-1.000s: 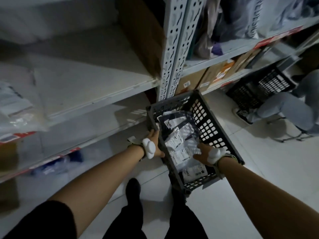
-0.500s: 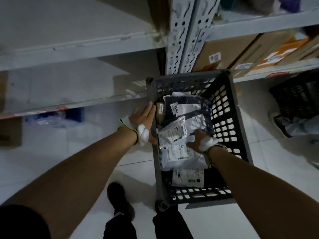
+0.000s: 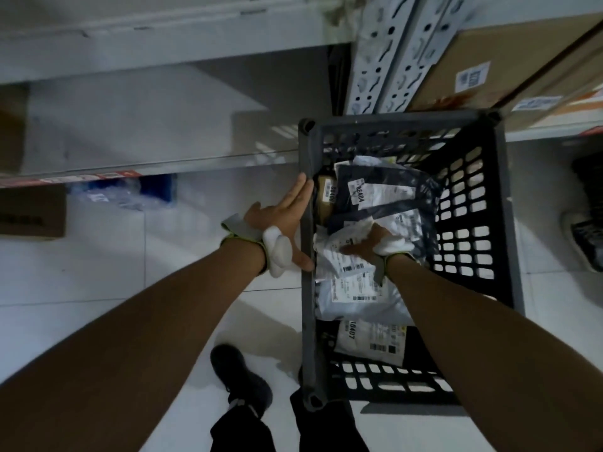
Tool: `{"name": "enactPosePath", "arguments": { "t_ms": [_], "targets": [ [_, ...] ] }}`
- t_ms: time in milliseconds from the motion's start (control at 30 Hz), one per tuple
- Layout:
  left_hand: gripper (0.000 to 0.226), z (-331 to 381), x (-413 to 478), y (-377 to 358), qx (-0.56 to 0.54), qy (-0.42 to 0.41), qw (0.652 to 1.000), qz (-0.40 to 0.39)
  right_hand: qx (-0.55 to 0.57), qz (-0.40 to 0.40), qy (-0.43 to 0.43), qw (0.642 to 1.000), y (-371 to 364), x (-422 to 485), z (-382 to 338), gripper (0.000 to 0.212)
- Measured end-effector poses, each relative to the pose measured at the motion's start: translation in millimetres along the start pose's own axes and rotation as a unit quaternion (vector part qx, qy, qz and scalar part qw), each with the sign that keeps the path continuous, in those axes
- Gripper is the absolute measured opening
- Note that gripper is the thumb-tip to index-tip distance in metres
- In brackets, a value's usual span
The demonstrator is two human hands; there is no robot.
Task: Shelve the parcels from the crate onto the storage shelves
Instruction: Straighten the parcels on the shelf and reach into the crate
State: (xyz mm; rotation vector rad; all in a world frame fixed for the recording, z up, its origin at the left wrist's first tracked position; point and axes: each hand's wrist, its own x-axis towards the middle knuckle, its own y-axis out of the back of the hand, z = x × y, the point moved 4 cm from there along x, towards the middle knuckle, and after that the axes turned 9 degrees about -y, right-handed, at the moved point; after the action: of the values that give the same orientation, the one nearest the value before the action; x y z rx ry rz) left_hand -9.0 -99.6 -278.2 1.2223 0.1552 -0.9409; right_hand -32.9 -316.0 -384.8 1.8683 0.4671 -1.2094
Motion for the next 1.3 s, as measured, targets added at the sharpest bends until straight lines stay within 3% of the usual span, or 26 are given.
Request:
{"name": "enactPosePath", "arguments": {
  "t_ms": [100,200,233,333,367,433,500,600,633,700,800,933,1033,1133,1200,1300],
  "targets": [
    [0.152,-0.9,-0.4,1.5,-0.039,-0.005,0.999,-0.009,0.002,0.0,-0.017,1.0,-5.9,7.0,22.7,0.107],
    [0.155,6.0,-3.4,5.7,-0.044,-0.006,0.999,-0.017,0.13,0.029,-0.008,0.991,-7.4,-3.7,47.4,0.099],
    [0.155,13.4,-6.3,12.2,-0.034,-0.002,0.999,-0.016,0.198,0.04,-0.007,0.979,3.2,-26.9,43.3,0.093],
    [0.139,24.2,-7.4,14.8,-0.016,0.039,0.998,-0.034,0.369,0.078,0.013,0.926,35.3,-81.6,25.7,0.036],
    [0.134,31.6,-13.0,19.6,-0.027,0.045,0.998,-0.034,0.403,0.094,0.021,0.91,48.2,-101.6,19.1,0.025],
    [0.138,38.3,-19.1,25.7,-0.116,0.04,0.992,-0.001,0.467,0.105,0.053,0.876,72.1,-138.9,10.0,0.023],
    [0.118,50.8,-36.4,44.2,-0.265,0.038,0.963,0.031,0.501,0.118,0.079,0.854,89.4,-167.8,1.5,0.025],
    [0.084,64.7,-79.8,86.1,-0.393,0.076,0.913,0.074,0.517,0.101,0.122,0.841,105.7,-213.4,-25.4,0.036],
    [0.08,66.1,-105.8,111.6,-0.428,0.071,0.895,0.107,0.518,0.1,0.131,0.839,112.2,-243.4,-45.9,0.041],
    [0.05,65.9,-145.8,151.1,-0.494,0.047,0.851,0.169,0.539,0.089,0.152,0.824,117.9,-283.0,-77.7,0.046],
    [0.012,50.3,-221.6,216.5,-0.509,0.027,0.801,0.313,0.576,0.041,0.199,0.792,119.9,-358.0,-132.3,0.059],
    [0.013,41.9,-308.1,275.0,-0.517,-0.001,0.749,0.414,0.539,0.048,0.264,0.798,121.1,-423.8,-180.7,0.052],
    [0.015,26.0,-398.9,317.5,-0.553,-0.056,0.676,0.483,0.498,0.076,0.338,0.795,117.7,-499.6,-238.2,0.045],
    [0.022,16.1,-460.7,338.7,-0.611,-0.092,0.619,0.485,0.475,0.103,0.382,0.786,112.2,-555.0,-281.4,0.051],
    [0.035,15.1,-494.3,344.8,-0.631,-0.123,0.61,0.464,0.471,0.112,0.385,0.785,104.7,-585.8,-303.3,0.052],
    [0.042,6.0,-551.1,346.6,-0.615,-0.166,0.629,0.446,0.47,0.113,0.4,0.778,87.2,-627.3,-341.1,0.055]
  ]
}}
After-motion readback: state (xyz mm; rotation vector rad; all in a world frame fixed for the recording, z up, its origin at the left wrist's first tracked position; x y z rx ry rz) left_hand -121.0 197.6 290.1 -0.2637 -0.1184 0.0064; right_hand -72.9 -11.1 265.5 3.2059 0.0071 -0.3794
